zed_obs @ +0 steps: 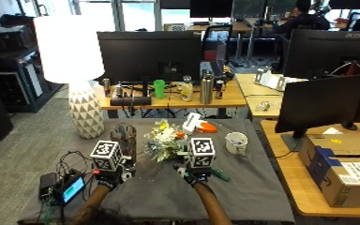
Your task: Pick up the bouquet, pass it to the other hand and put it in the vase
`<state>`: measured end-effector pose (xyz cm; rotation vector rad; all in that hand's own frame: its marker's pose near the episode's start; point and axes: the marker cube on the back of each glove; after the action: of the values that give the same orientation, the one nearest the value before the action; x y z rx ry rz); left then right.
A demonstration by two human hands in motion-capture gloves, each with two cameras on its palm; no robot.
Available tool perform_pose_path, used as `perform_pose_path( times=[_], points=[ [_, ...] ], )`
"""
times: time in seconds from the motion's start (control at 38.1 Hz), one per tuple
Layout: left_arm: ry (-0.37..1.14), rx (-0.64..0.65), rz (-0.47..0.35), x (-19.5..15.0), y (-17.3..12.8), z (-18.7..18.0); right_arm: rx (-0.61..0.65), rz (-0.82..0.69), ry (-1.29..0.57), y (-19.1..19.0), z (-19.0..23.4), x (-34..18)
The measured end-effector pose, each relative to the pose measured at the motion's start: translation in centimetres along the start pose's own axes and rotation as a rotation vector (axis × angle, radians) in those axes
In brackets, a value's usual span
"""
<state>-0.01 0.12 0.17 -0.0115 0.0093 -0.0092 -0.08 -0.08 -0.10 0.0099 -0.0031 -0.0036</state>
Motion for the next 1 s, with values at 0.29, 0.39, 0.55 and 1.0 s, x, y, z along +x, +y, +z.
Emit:
perform_pose_path(
  times=[0.29,0.39,0.55,1.0],
  points=[
    [0.026,-0.03,-0.011,-0.3,-0.4,0.9,0.03,-0.047,-0.013,-0.9,1.0,-0.4],
    [0.031,-0.021,-0.004,-0.1,-0.7,0.9,0.019,-0.047,-0.003,-0.6,0.9,-0.5],
    [0.027,-0.007,0.002,0.0,-0.6,0.7,0.032,-0.058,-0.011,-1.3,1.7,-0.3],
    [0.046,0.023,0.014,0.6,-0.2,-0.2,0.013,-0.023,0.03,-0.3,0.7,2.6]
  ],
)
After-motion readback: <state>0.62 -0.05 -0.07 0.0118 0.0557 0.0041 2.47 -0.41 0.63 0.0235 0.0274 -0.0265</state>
